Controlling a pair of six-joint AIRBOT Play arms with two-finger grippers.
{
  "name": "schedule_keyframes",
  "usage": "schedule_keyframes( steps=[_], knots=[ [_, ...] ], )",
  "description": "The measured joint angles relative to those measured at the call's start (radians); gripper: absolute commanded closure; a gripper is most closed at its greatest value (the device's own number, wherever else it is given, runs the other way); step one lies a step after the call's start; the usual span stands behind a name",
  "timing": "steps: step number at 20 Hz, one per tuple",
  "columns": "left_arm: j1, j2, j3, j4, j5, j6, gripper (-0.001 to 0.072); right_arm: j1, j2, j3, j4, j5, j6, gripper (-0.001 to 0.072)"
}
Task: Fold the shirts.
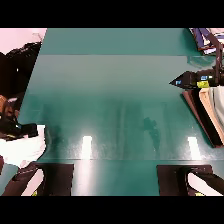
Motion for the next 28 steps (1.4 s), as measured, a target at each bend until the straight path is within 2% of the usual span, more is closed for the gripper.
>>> schedule_keyframes(
  steps=[2, 3, 4, 9, 13, 16, 21, 28],
  knots=[
    [0.004, 0.002, -0.044, 0.008, 0.010, -0.023, 0.0438, 0.000, 0.000, 0.000, 0.000, -0.001, 0.000, 0.0696],
    [0.005, 0.002, -0.056, 0.008, 0.011, -0.030, 0.0611, 0.000, 0.000, 0.000, 0.000, -0.002, 0.000, 0.0696],
    [0.006, 0.003, -0.065, 0.008, 0.011, -0.037, 0.0680, 0.000, 0.000, 0.000, 0.000, -0.002, 0.000, 0.0696],
    [0.009, 0.003, 0.011, -0.042, -0.011, -0.053, 0.0681, 0.000, 0.000, 0.017, -0.001, -0.003, 0.000, 0.0696],
    [0.006, 0.003, 0.303, -0.219, -0.025, -0.055, 0.0682, 0.000, 0.000, 0.118, -0.003, -0.040, 0.000, 0.0696],
    [-0.054, 0.003, 0.589, -0.318, -0.028, -0.053, 0.0683, 0.000, 0.000, 0.219, -0.005, -0.090, 0.000, 0.0696],
    [-0.277, -0.013, 0.907, -0.372, 0.074, -0.065, 0.0683, 0.000, 0.000, 0.356, -0.008, -0.148, 0.000, 0.0696],
    [-0.657, -0.254, 1.005, -0.389, 0.134, -0.094, 0.0680, 0.000, 0.000, 0.423, -0.009, -0.143, -0.001, 0.0696]
  ],
)
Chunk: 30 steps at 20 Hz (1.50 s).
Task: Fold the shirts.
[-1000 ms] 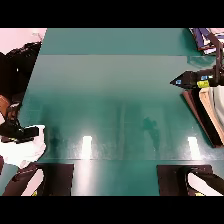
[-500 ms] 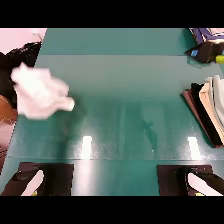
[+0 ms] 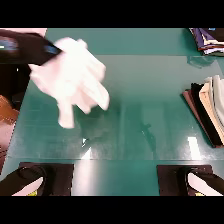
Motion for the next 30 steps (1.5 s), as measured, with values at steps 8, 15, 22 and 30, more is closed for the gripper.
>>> schedule_keyframes(
  steps=[8, 15, 22, 30],
  knots=[
    [-0.304, -0.372, 0.011, 0.018, -0.039, 0.089, 0.0223, 0.000, 0.000, 0.008, 0.000, 0.074, 0.000, 0.0696],
    [-0.078, -0.381, -0.046, 0.116, -0.160, 0.111, 0.0222, 0.000, 0.000, 0.008, 0.000, 0.088, 0.000, 0.0696],
    [0.053, -0.375, -0.475, -0.099, 0.016, 0.115, 0.0222, 0.000, 0.000, 0.008, 0.000, 0.088, 0.000, 0.0696],
    [0.045, -0.376, -0.803, -0.476, 0.345, 0.193, 0.0223, 0.000, 0.000, 0.008, 0.000, 0.064, 0.000, 0.0696]
  ],
)
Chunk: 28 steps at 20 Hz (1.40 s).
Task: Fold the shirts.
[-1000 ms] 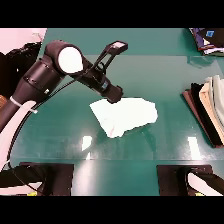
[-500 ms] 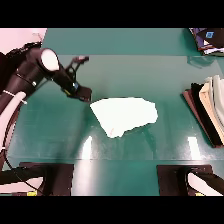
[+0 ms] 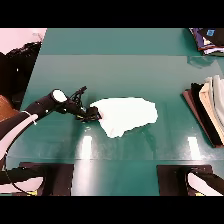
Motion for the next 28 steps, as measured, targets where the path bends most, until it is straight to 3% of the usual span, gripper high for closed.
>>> schedule_keyframes(
  steps=[2, 3, 4, 10, 11, 12, 13, 14, 19, 26, 28],
  knots=[
    [-0.035, 0.000, -0.016, -0.038, 0.072, 0.016, 0.0266, 0.000, 0.000, 0.000, 0.000, 0.000, 0.000, 0.0696],
    [-0.052, -0.001, -0.022, -0.045, 0.109, 0.021, 0.0602, 0.000, 0.000, 0.000, 0.000, 0.000, 0.000, 0.0696],
    [-0.063, -0.003, -0.028, -0.044, 0.139, 0.024, 0.0680, 0.000, 0.000, 0.000, -0.003, 0.008, 0.000, 0.0696],
    [0.019, 0.030, 0.042, -0.010, 0.089, 0.040, 0.0681, 0.000, 0.000, -0.095, -0.131, 0.143, 0.009, 0.0695],
    [0.045, 0.045, 0.064, 0.018, 0.067, 0.043, 0.0680, 0.000, 0.000, -0.147, -0.151, 0.159, 0.011, 0.0626],
    [0.067, 0.059, 0.085, 0.044, 0.047, 0.043, 0.0680, 0.000, 0.000, -0.206, -0.164, 0.169, 0.014, 0.0349],
    [0.086, 0.072, 0.103, 0.067, 0.034, 0.043, 0.0681, 0.001, -0.002, -0.270, -0.174, 0.174, 0.014, 0.0144],
    [0.101, 0.084, 0.120, 0.090, 0.018, 0.043, 0.0680, 0.005, -0.008, -0.344, -0.177, 0.173, 0.014, 0.0131],
    [0.131, 0.110, 0.156, 0.136, -0.017, 0.045, 0.0680, 0.071, -0.113, -0.635, -0.116, 0.090, -0.005, 0.0137],
    [0.137, 0.115, 0.164, 0.168, -0.044, 0.046, 0.0680, 0.172, -0.272, -0.730, -0.012, -0.082, -0.032, 0.0212],
    [0.137, 0.116, 0.164, 0.176, -0.048, 0.046, 0.0680, 0.181, -0.295, -0.735, -0.003, -0.119, -0.034, 0.0358]
  ],
)
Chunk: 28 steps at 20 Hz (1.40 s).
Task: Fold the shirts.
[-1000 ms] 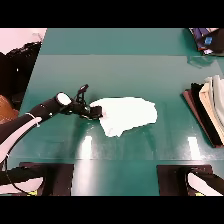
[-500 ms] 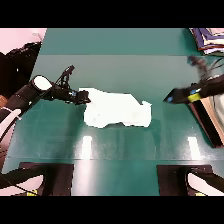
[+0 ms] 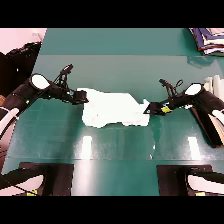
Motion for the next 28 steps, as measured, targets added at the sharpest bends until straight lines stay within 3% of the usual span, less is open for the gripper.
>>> schedule_keyframes(
  steps=[2, 10, 17, 23, 28],
  knots=[
    [0.000, 0.000, 0.000, 0.005, -0.002, 0.000, 0.0680, 0.004, -0.014, -0.003, 0.003, -0.028, -0.001, 0.0696],
    [0.041, 0.066, 0.063, 0.097, -0.036, -0.002, 0.0681, -0.059, 0.112, 0.069, 0.004, -0.131, -0.004, 0.0698],
    [0.085, 0.268, 0.376, 0.298, -0.065, 0.010, 0.0681, -0.209, 0.361, 0.376, 0.001, -0.124, -0.006, 0.0699],
    [0.090, 0.376, 0.661, 0.332, -0.059, 0.048, 0.0681, -0.241, 0.492, 0.587, -0.004, -0.093, -0.015, 0.0699],
    [0.090, 0.402, 0.914, 0.320, -0.124, 0.066, 0.0681, -0.246, 0.575, 0.699, -0.116, -0.056, -0.016, 0.0699]
  ],
)
